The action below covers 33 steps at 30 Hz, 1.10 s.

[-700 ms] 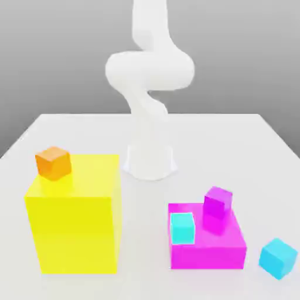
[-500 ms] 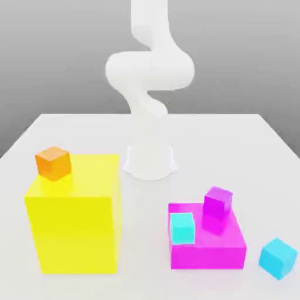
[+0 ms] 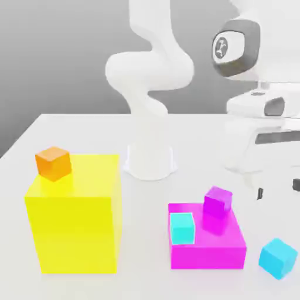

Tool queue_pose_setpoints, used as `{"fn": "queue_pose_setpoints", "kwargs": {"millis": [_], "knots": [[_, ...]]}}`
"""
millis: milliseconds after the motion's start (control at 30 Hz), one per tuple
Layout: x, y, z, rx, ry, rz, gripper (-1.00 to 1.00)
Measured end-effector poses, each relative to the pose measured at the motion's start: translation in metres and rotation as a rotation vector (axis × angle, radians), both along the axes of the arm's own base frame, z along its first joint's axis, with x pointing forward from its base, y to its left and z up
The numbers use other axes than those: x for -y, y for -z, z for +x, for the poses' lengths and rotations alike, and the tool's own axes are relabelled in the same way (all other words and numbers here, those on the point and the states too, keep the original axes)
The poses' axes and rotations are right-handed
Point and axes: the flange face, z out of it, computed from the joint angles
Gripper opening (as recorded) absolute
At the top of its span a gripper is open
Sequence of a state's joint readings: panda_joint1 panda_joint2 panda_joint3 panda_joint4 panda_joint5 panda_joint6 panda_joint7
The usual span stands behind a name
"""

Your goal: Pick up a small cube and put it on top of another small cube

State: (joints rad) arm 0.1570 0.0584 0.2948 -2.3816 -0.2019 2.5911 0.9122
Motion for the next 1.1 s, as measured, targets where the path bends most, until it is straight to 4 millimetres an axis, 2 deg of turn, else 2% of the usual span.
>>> {"fn": "queue_pose_setpoints", "kwargs": {"millis": [100, 200, 333, 367, 533, 567, 600, 767, 1100], "knots": [[-0.021, 0.052, -0.017, -0.08, -0.054, -0.005, 0.0], [-0.043, 0.101, -0.041, -0.16, -0.115, -0.004, 0.0], [-0.051, 0.157, -0.048, -0.183, -0.131, -0.001, 0.0], [-0.05, 0.171, -0.049, -0.184, -0.133, -0.002, -1.0], [-0.051, 0.171, -0.049, -0.183, -0.133, -0.001, -1.0], [-0.05, 0.178, -0.05, -0.184, -0.134, -0.002, -1.0], [-0.051, 0.174, -0.05, -0.184, -0.133, -0.002, -1.0], [-0.049, 0.118, -0.051, -0.184, -0.138, -0.007, -1.0], [0.008, 0.046, -0.091, -0.172, -0.234, -0.087, -1.0]]}}
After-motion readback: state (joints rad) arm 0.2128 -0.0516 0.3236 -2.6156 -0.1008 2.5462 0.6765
